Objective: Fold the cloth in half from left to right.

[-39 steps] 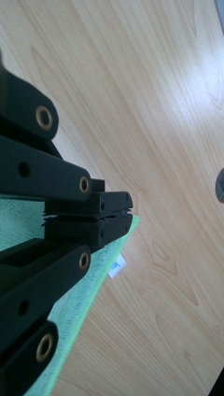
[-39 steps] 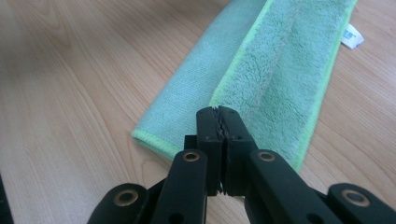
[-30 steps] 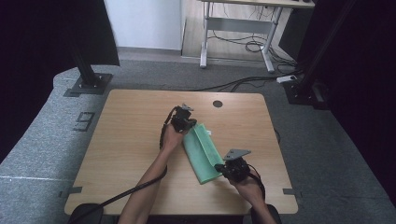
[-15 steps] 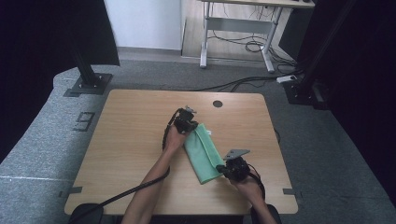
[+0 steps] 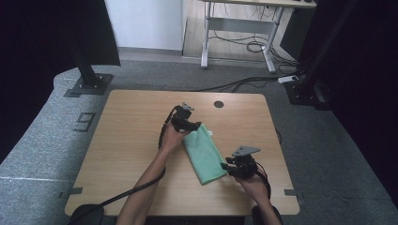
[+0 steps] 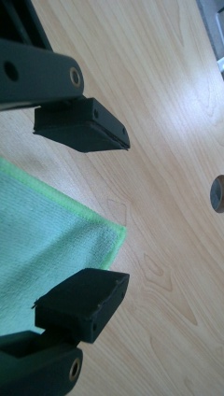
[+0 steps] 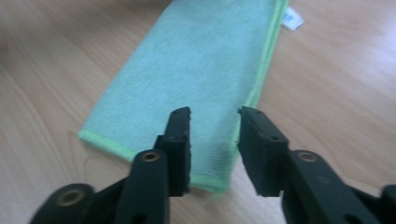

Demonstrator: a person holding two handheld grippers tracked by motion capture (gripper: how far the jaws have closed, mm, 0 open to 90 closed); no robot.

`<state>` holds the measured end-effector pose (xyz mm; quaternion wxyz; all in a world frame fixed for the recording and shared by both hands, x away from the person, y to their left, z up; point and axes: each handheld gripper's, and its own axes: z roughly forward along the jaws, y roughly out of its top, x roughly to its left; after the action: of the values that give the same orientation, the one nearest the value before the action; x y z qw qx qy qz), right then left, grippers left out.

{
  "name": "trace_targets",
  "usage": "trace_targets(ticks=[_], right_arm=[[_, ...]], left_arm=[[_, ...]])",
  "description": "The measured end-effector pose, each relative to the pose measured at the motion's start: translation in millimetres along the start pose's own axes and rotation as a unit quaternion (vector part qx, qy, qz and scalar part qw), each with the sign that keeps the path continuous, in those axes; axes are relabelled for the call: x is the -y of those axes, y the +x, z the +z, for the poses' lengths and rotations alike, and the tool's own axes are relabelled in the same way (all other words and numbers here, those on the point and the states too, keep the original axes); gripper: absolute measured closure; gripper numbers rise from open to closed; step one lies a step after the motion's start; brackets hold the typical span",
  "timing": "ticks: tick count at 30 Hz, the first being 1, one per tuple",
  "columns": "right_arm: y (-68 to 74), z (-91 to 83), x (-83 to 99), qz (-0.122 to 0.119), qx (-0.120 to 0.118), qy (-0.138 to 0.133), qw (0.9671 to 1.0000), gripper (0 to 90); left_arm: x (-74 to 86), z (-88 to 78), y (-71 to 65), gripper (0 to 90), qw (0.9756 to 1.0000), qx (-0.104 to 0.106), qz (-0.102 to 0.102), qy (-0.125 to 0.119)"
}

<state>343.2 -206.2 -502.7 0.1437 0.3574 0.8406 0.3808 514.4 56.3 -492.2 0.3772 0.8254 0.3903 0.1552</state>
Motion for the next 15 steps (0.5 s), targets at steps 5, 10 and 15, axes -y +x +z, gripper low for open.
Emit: trace_targets(ticks=[5, 10, 15], right_arm=[[-7.0, 1.3, -2.4, 0.007, 0.013, -0.006, 0.9999, 51.6], [-17.1, 13.6, 3.1, 0.01, 0.028, 0.014, 0.9994, 44.8], [-27.0, 22.6, 12.7, 0.016, 0.034, 0.036, 0.9987, 40.7]], left_arm=[[9.7, -8.6, -3.3, 19.9, 0.9999, 0.011, 0.003, 0.01], [28.2, -13.2, -10.9, 14.1, 0.9996, 0.023, 0.005, 0.017], [48.3, -16.3, -21.2, 10.9, 0.9992, 0.024, 0.01, 0.03]])
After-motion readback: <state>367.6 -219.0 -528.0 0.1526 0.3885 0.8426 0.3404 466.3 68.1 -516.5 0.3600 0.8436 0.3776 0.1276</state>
